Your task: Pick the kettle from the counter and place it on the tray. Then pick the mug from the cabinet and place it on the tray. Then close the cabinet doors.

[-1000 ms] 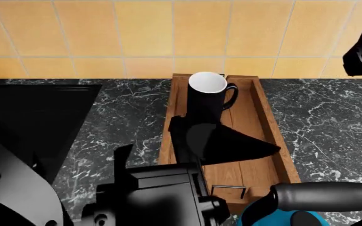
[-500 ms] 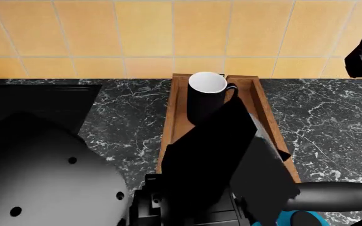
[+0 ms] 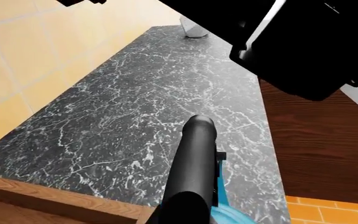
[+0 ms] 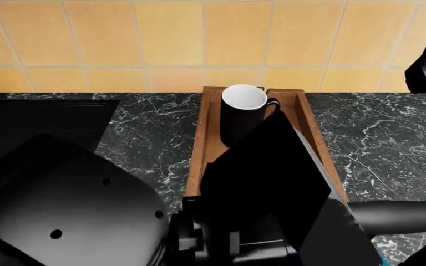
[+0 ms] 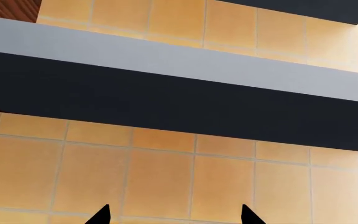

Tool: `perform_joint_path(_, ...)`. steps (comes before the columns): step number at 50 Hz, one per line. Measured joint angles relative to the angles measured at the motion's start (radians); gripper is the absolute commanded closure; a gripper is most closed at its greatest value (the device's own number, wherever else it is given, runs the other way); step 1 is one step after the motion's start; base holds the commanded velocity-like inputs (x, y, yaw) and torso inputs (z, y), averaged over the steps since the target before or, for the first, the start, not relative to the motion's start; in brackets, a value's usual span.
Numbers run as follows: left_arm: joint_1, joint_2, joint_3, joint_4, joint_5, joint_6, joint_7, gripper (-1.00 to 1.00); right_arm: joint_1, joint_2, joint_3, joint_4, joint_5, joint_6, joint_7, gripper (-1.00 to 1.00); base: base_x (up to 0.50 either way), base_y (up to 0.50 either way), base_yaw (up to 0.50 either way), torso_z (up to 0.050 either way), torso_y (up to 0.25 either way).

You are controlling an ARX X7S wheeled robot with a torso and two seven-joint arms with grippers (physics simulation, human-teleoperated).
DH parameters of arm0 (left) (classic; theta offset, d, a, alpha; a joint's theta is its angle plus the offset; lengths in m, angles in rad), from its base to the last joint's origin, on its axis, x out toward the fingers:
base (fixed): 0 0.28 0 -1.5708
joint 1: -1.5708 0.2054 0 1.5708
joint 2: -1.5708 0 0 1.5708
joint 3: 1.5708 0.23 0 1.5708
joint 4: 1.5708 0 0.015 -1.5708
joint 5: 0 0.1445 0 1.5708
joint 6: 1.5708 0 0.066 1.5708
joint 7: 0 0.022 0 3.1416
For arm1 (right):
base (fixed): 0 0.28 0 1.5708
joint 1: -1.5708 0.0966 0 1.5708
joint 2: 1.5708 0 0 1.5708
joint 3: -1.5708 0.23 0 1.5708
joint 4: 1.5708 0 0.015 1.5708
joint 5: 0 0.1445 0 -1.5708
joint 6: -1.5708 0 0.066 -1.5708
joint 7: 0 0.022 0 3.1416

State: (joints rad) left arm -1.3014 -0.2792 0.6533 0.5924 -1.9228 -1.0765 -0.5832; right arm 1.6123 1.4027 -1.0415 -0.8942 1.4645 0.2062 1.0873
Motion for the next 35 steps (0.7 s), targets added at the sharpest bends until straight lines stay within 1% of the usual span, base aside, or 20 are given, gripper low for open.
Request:
perform_joint_path(14, -0.037, -0.008, -0.012, -0.028, -0.005, 0.021, -0.004, 1.00, 0.020, 0.009, 0.019, 0.013, 0.020, 0.026, 0.006, -1.00, 0.00, 0.00, 0.00, 0.000, 0.000)
perform_joint_path(35, -0.224, -0.020, -0.077, -0.127, -0.052, 0.067, -0.036, 1.00, 0.073, 0.033, 0.066, 0.031, 0.071, 0.075, 0.012, -1.00, 0.00, 0.00, 0.00, 0.001, 0.000)
